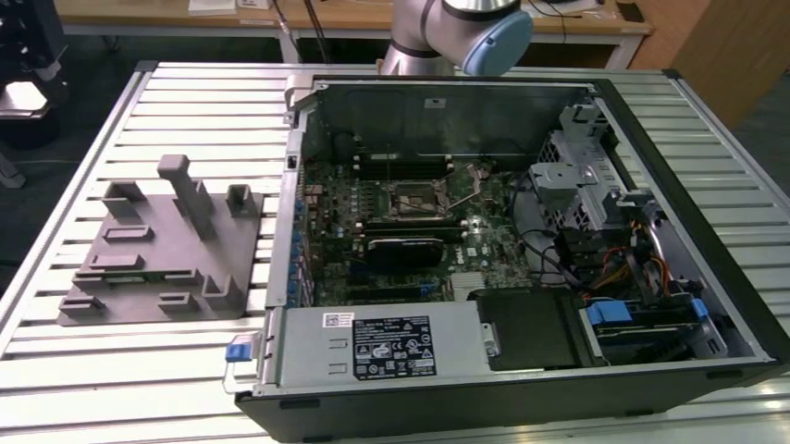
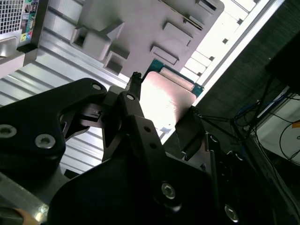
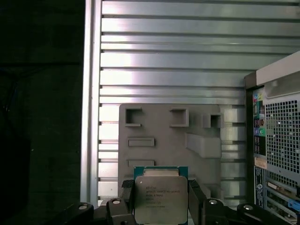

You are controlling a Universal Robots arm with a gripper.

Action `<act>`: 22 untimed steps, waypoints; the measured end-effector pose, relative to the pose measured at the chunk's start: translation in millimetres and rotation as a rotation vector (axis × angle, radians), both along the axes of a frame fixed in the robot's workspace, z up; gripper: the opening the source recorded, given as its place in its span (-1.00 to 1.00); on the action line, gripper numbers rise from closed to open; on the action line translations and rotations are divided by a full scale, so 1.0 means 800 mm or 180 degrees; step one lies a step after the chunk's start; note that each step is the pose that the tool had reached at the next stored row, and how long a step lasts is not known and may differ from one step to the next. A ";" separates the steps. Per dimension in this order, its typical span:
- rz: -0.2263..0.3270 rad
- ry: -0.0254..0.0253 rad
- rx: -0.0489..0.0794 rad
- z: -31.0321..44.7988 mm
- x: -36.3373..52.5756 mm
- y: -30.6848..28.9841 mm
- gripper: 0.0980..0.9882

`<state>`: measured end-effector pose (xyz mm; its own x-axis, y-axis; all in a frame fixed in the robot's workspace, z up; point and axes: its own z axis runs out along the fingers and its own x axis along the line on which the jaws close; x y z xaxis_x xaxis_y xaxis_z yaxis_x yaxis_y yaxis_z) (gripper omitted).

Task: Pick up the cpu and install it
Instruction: 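Pick up the cpu and move it towards the insertion slot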

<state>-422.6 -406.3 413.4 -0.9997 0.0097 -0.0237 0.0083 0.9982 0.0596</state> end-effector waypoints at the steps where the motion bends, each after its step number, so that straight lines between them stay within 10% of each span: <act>1: 0.0000 0.0000 0.0000 0.0000 0.002 0.0000 0.00; 22: 0.0000 0.0000 0.0000 0.0000 0.045 0.0001 0.00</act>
<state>-386.9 -406.3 413.5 -0.9997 0.0098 -0.0237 0.0083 0.9982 0.0596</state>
